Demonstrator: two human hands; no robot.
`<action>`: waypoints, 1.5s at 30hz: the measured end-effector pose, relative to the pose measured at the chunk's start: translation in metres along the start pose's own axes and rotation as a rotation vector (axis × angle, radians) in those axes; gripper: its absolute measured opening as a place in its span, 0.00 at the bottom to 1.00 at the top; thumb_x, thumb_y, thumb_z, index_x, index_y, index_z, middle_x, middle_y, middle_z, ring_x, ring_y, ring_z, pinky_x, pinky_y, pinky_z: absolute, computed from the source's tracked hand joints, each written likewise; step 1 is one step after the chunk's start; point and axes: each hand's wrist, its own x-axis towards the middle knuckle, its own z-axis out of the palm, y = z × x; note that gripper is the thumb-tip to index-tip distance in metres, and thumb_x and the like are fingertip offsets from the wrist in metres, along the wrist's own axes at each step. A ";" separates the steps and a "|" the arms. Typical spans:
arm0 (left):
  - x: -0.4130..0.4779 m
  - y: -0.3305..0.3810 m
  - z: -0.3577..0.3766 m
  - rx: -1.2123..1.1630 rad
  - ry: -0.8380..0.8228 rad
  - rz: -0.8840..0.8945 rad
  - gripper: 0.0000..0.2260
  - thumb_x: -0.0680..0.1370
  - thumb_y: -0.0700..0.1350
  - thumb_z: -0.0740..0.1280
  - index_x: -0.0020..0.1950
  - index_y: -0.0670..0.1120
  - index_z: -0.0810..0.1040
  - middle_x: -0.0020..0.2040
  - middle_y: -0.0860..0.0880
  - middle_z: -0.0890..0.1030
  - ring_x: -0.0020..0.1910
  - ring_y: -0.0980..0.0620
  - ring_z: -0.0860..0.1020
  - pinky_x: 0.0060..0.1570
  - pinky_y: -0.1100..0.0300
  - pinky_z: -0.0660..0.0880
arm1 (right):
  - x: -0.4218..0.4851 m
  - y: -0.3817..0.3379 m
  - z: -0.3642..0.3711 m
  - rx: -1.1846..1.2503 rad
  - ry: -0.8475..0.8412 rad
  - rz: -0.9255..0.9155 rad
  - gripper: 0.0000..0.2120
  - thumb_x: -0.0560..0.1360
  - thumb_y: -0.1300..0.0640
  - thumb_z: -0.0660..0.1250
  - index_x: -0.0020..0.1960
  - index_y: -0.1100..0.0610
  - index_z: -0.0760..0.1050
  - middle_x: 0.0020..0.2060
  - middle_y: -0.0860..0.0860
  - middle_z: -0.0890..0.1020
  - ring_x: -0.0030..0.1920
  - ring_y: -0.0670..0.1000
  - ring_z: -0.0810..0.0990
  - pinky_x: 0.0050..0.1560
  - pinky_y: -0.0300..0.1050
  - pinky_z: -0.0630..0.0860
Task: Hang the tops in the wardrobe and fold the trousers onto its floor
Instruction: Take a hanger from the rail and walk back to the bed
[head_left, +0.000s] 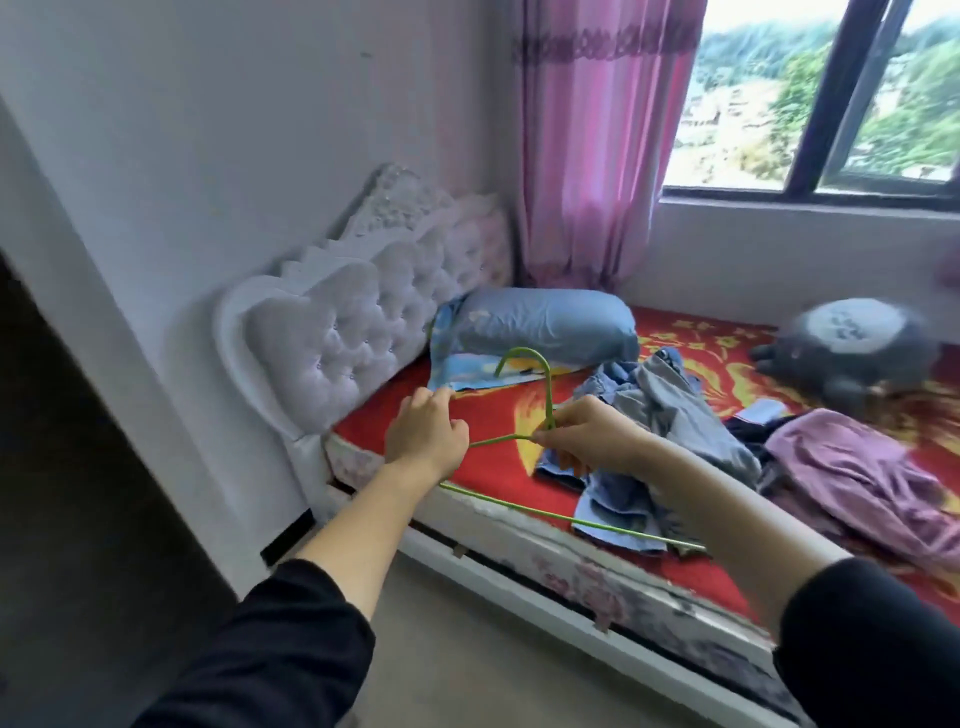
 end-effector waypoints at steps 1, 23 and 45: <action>0.005 0.020 0.019 -0.005 -0.034 0.039 0.19 0.76 0.45 0.61 0.67 0.48 0.72 0.64 0.46 0.73 0.63 0.45 0.70 0.58 0.50 0.72 | -0.003 0.022 -0.012 -0.009 0.030 0.041 0.14 0.76 0.56 0.68 0.34 0.60 0.76 0.26 0.54 0.76 0.26 0.50 0.73 0.31 0.42 0.71; 0.106 0.382 0.386 -0.056 -0.660 0.523 0.14 0.77 0.45 0.60 0.61 0.45 0.73 0.59 0.44 0.74 0.62 0.43 0.71 0.56 0.50 0.71 | -0.038 0.391 -0.258 0.177 0.539 0.742 0.06 0.76 0.59 0.65 0.46 0.59 0.81 0.28 0.50 0.78 0.25 0.44 0.74 0.28 0.35 0.72; 0.103 0.535 0.718 0.035 -0.990 -0.164 0.23 0.77 0.47 0.60 0.71 0.43 0.68 0.67 0.38 0.70 0.67 0.39 0.69 0.63 0.51 0.67 | -0.022 0.738 -0.404 -0.021 0.743 0.898 0.19 0.80 0.60 0.55 0.69 0.54 0.70 0.64 0.56 0.75 0.62 0.60 0.74 0.54 0.51 0.71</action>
